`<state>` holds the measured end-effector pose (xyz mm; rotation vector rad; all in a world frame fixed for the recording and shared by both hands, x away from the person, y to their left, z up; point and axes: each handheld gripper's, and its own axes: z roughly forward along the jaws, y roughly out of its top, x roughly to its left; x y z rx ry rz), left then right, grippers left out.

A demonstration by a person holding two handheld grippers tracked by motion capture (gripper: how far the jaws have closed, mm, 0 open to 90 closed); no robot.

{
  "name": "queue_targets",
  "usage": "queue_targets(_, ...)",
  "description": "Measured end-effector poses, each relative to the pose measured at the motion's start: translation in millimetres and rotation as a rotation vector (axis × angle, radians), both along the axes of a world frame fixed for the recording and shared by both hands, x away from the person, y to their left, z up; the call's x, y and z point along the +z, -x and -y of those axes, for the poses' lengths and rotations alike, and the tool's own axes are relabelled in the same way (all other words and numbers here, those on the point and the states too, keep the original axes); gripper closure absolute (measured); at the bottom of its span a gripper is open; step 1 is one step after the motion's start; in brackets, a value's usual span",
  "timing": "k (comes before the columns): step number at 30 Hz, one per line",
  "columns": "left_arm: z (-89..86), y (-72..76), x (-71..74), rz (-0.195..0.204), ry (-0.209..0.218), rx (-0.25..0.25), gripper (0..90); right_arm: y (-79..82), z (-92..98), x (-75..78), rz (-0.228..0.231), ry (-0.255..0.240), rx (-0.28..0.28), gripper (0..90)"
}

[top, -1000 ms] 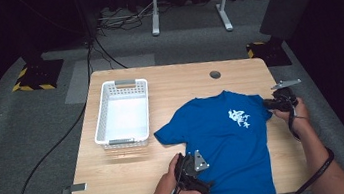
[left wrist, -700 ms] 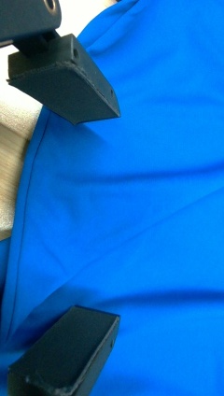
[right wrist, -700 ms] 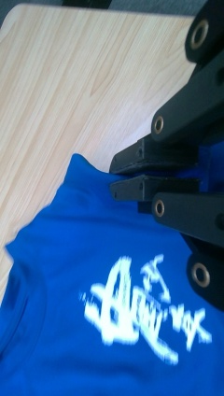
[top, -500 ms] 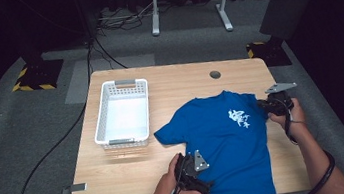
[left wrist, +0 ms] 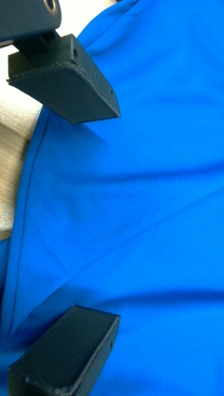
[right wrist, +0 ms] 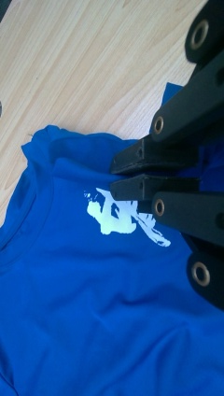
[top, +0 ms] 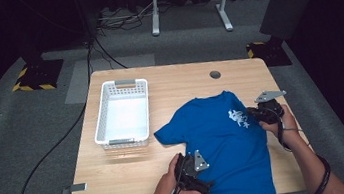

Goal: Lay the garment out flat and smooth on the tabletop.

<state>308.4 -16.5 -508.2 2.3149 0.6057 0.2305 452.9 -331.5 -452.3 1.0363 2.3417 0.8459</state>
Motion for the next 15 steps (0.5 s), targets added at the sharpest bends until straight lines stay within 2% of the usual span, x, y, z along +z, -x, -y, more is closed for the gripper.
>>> queue_targets(15, 0.1, 0.1, 0.0, -0.001, 0.001, 0.001, 4.1, 1.7, -3.3, -5.5, -0.01, -0.02, 0.011, 86.9)
